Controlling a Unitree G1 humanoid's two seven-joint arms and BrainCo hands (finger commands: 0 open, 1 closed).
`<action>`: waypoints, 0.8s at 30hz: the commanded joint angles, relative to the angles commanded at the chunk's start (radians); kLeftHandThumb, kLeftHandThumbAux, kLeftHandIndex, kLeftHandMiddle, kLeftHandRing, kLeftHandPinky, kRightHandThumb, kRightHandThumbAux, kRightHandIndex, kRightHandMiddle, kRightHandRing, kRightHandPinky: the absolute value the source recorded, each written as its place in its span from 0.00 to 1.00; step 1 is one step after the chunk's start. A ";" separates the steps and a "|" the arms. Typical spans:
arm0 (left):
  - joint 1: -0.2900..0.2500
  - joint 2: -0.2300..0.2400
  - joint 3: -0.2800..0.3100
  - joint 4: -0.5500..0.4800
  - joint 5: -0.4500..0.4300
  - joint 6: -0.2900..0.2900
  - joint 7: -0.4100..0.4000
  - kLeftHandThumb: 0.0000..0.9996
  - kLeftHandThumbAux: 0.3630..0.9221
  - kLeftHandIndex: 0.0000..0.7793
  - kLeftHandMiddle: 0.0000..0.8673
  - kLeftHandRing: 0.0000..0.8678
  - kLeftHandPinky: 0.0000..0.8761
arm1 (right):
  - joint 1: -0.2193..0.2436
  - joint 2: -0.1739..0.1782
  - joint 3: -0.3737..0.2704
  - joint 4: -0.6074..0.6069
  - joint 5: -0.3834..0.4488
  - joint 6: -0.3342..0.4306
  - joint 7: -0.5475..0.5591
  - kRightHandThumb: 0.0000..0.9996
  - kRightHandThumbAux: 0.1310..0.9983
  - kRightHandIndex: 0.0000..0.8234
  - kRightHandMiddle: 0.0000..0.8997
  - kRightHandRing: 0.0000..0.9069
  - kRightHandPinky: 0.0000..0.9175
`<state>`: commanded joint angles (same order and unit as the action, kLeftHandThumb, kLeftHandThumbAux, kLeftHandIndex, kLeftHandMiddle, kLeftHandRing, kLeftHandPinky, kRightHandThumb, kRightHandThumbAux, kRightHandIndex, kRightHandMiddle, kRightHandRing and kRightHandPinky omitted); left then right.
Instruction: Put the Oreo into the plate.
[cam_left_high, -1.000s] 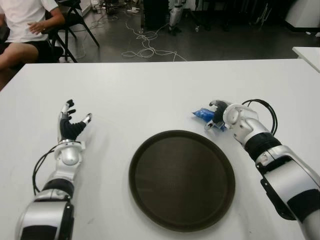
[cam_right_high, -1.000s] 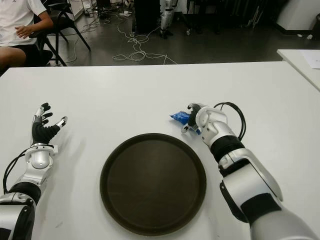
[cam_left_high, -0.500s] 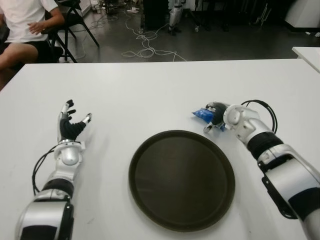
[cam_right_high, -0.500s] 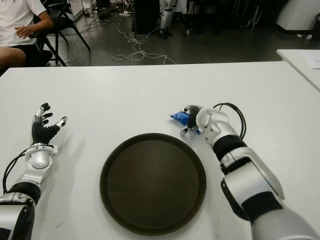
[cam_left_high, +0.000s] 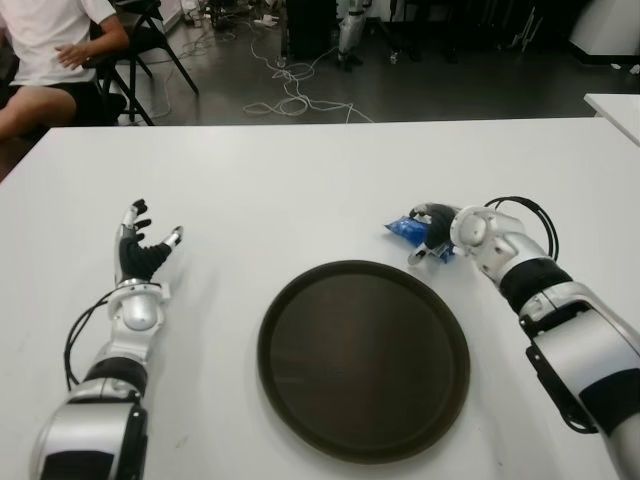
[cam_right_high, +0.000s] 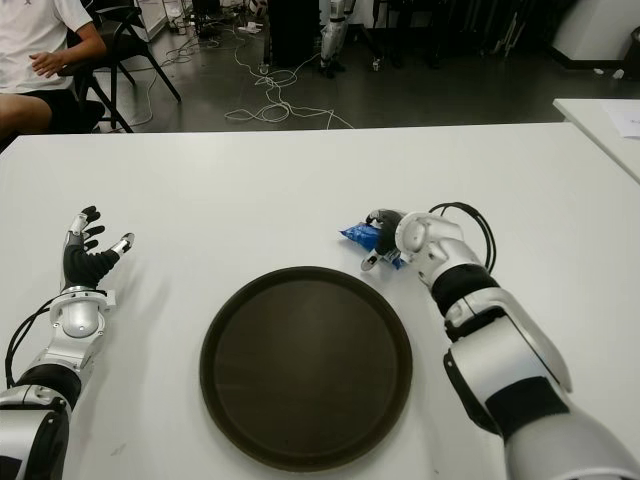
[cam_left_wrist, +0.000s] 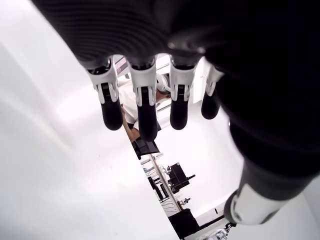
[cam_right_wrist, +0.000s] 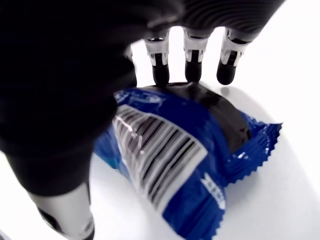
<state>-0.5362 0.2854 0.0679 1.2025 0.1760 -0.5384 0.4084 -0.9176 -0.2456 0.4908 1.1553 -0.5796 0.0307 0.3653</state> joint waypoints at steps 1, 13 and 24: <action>0.000 0.001 -0.001 0.000 0.002 0.001 0.001 0.10 0.67 0.13 0.17 0.17 0.16 | -0.006 0.002 0.004 -0.001 -0.003 0.000 0.010 0.00 0.80 0.06 0.06 0.01 0.00; -0.001 0.004 -0.004 0.001 0.005 0.008 0.002 0.10 0.64 0.13 0.16 0.17 0.16 | -0.027 0.014 0.004 0.023 0.001 0.029 0.033 0.00 0.76 0.03 0.04 0.00 0.00; 0.002 0.007 -0.007 -0.004 0.008 0.004 -0.004 0.10 0.65 0.12 0.17 0.17 0.16 | -0.038 0.015 0.000 0.041 0.005 0.015 0.043 0.00 0.77 0.06 0.05 0.01 0.00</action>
<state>-0.5337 0.2923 0.0606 1.1990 0.1841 -0.5346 0.4044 -0.9554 -0.2309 0.4911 1.1958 -0.5746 0.0460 0.4080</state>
